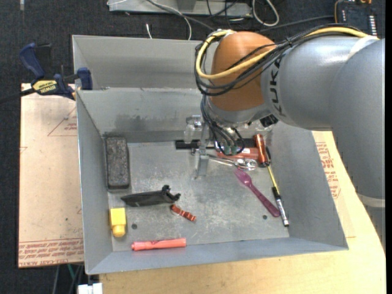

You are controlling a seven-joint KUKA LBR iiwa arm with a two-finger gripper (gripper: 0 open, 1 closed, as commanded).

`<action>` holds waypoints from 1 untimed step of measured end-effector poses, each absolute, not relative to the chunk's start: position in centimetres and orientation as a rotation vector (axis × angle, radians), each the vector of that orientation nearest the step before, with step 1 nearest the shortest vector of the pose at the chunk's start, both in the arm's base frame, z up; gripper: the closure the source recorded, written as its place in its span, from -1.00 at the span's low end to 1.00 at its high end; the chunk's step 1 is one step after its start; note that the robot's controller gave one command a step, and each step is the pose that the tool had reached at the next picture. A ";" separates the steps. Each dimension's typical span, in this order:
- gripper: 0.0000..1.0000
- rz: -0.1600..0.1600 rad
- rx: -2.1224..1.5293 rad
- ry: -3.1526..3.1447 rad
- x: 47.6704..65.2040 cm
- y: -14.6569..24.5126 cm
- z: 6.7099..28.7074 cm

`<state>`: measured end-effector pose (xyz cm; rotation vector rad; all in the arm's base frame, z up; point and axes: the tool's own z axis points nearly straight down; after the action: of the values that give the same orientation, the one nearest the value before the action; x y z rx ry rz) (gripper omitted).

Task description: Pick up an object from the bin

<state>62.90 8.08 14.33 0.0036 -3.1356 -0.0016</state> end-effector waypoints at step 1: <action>-1.00 -0.002 0.001 -3.144 63.1 8.0 14.8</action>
Offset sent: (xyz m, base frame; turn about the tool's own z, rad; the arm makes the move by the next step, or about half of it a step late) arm -0.0541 0.0812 -0.0733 -0.4867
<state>63.09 8.03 14.83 0.0007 -3.1436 -0.0025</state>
